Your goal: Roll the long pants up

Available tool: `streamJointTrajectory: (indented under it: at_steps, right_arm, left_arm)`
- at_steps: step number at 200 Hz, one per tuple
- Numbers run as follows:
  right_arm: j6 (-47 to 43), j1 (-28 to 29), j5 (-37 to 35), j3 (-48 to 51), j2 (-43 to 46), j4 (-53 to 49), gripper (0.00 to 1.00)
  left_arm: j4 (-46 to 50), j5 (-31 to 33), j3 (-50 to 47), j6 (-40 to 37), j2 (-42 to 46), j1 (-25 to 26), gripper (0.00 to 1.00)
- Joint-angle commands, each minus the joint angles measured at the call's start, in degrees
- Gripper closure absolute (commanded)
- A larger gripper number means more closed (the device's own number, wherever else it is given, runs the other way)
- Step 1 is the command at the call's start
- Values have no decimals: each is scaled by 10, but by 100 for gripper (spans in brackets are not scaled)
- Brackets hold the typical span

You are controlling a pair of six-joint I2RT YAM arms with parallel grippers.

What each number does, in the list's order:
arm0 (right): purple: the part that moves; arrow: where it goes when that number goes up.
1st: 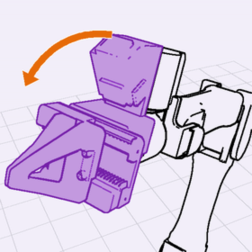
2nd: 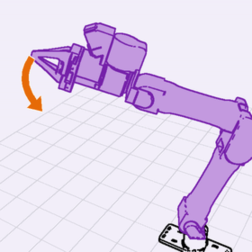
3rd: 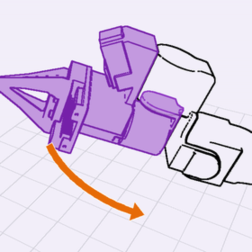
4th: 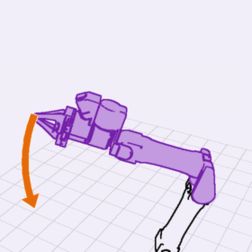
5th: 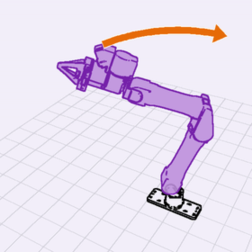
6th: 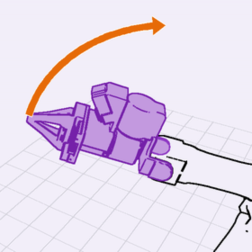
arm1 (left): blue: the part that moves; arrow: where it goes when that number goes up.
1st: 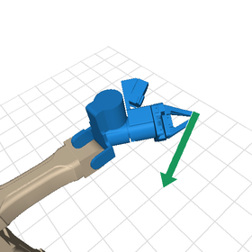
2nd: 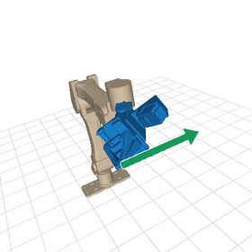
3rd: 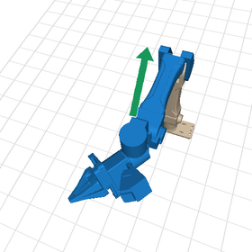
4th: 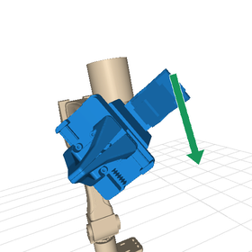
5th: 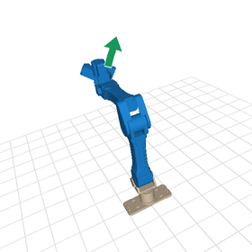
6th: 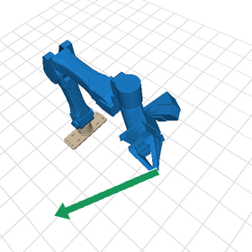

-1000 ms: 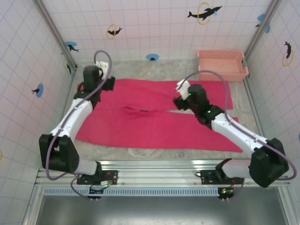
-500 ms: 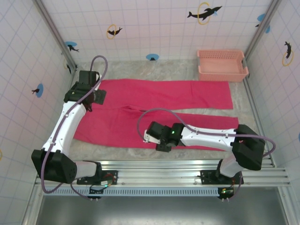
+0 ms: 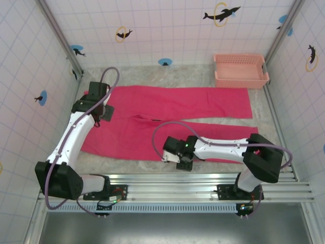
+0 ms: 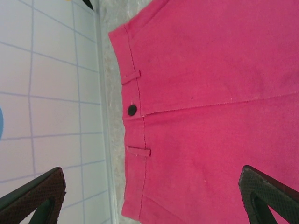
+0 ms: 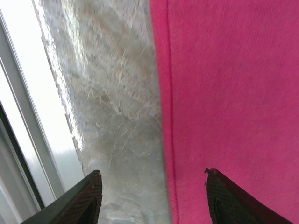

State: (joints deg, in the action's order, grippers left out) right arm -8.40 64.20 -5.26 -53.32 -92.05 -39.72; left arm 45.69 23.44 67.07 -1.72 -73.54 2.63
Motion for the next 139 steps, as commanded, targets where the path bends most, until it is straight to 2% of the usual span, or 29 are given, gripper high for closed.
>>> streamJointTrajectory:
  at_steps: [1,32,43,69,89,114,139]
  right_arm:
    - [21,-11,-11,-18,-33,-14,43]
    - [33,-11,-22,-39,-66,-22,48]
    - [35,-14,-24,-46,-79,-26,57]
    - [42,-27,-29,-52,-86,-32,87]
    - [24,-33,-39,-55,-62,-39,100]
    - [-20,-51,-44,-102,-22,-90,100]
    - [-38,-99,13,-185,-14,-147,100]
  left_arm:
    - [24,19,-17,-4,29,4,3]
    - [33,13,-29,-4,34,16,3]
    - [34,13,-31,-2,33,23,2]
    - [45,11,-24,-3,20,37,3]
    - [50,23,-21,-23,11,56,3]
    - [47,43,-33,-57,5,86,3]
    - [33,30,-57,-114,2,136,3]
